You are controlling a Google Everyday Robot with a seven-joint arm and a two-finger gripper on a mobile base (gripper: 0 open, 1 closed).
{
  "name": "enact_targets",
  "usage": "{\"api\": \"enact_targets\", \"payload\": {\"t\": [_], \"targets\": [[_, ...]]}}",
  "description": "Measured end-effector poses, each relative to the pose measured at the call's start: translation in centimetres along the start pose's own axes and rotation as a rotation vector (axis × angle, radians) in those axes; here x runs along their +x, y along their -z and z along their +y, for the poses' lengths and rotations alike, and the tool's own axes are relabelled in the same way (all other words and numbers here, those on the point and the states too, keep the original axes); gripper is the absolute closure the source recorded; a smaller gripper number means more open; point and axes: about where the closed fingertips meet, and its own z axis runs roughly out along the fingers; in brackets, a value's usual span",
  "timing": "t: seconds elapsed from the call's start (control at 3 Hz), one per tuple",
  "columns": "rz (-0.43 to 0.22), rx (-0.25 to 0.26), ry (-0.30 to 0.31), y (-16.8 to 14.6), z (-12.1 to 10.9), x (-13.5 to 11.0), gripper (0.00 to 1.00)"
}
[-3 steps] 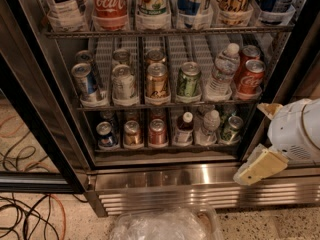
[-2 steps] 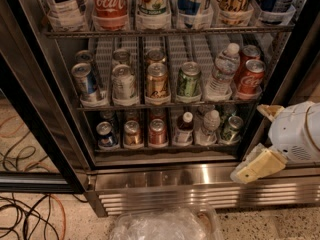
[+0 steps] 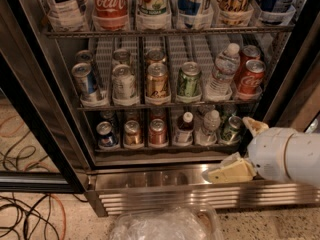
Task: Pick water bottle from bottom shelf of fridge
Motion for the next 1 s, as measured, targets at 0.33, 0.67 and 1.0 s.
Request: {"api": "enact_targets", "payload": {"t": [0.33,0.67,1.0], "targets": [[-0.085,0.043,-0.068,-3.2,2.4,0.6,0.00],[-0.158,0.117,-0.200,-5.6,2.9,2.9,0.00],[-0.190,0.166,-0.232,-6.1,2.5,1.8,0.00]]}}
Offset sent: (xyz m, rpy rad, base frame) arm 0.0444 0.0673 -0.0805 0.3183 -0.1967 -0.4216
